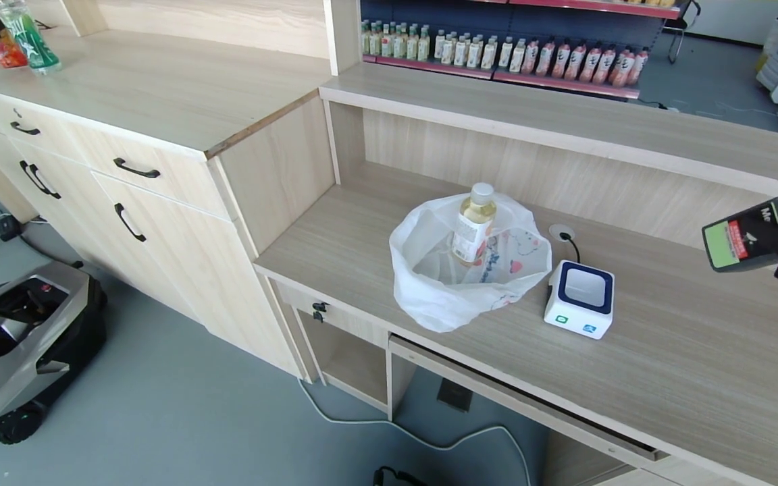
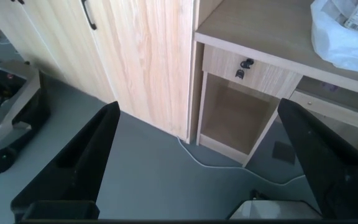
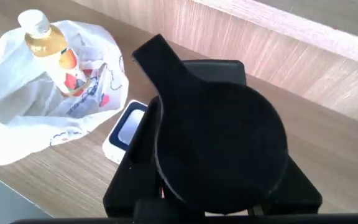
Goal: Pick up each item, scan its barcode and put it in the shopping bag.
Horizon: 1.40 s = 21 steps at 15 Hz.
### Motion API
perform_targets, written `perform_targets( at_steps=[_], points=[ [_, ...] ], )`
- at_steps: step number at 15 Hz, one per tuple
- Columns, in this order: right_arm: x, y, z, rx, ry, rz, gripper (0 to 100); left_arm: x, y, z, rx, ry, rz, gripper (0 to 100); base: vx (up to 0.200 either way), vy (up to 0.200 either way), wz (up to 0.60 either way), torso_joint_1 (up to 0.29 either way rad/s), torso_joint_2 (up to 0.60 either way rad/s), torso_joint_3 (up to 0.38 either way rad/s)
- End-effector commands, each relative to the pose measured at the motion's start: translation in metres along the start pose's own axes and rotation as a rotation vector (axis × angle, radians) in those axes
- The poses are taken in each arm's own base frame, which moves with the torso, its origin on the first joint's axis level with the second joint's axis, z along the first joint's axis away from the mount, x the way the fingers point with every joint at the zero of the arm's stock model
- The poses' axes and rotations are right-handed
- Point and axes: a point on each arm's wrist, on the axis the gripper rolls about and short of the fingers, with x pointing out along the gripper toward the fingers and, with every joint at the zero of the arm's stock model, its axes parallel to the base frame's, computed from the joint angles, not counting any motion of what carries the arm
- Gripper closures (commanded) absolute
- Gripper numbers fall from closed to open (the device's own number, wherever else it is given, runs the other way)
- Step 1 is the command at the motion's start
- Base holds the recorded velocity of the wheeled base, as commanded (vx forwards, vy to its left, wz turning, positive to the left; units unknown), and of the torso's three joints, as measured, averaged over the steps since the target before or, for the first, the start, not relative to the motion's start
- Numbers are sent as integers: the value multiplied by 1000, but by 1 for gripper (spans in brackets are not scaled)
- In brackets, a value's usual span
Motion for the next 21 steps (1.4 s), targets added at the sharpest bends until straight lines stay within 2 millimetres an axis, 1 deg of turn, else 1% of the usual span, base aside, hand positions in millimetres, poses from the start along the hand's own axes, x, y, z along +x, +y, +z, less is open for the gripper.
perform_targets(
  at_steps=[1, 2, 3, 4, 5, 6, 7, 8, 10, 11, 12, 15, 19, 21],
  points=[
    [54, -16, -38, 247, 152, -54, 100, 0, 0, 0, 0, -1, 2, 0, 0, 0, 0, 0, 0, 0],
    [67, -12, -41, 396, 165, -38, 100, 0, 0, 0, 0, -1, 2, 0, 0, 0, 0, 0, 0, 0],
    [80, -1, -42, 503, 177, -3, 100, 0, 0, 0, 0, -1, 2, 0, 0, 0, 0, 0, 0, 0],
    [91, 5, -46, 556, 200, 17, 100, 0, 0, 0, 0, -1, 2, 0, 0, 0, 0, 0, 0, 0],
    [101, 12, -51, 575, 227, 51, 100, 0, 0, 0, 0, -1, 2, 0, 0, 0, 0, 0, 0, 0],
    [105, 18, -53, 584, 241, 77, 100, 0, 0, 0, 0, -1, 0, 0, 0, 0, 0, 0, 0, 0],
    [111, 32, -51, 607, 245, 119, 100, 0, 0, 0, 0, -1, 2, 0, 0, 0, 0, 0, 0, 0],
    [118, 40, -54, 621, 256, 137, 100, 0, 0, 0, 0, -1, 2, 0, 0, 0, 0, 0, 0, 0],
    [129, 45, -65, 616, 271, 148, 100, 0, 0, 0, 0, -1, 2, 0, 0, 0, 0, 0, 0, 0],
    [132, 45, -66, 614, 264, 151, 100, 0, 0, 0, 0, -1, 2, 0, 0, 0, 0, 0, 0, 0],
    [140, 45, -67, 617, 260, 152, 100, 0, 0, 0, 0, -1, 0, 0, 0, 0, 0, 0, 0, 0],
    [145, 45, -70, 620, 265, 151, 100, 0, 0, 0, 0, -1, 2, 0, 0, 0, 0, 0, 0, 0],
    [145, 57, -71, 622, 281, 180, 100, 0, 0, 0, 0, -1, 0, 0, 0, 0, 0, 0, 0, 0],
    [146, 58, -71, 620, 283, 182, 100, 0, 0, 0, 0, -1, 0, 0, 0, 0, 0, 0, 0, 0]
  ],
)
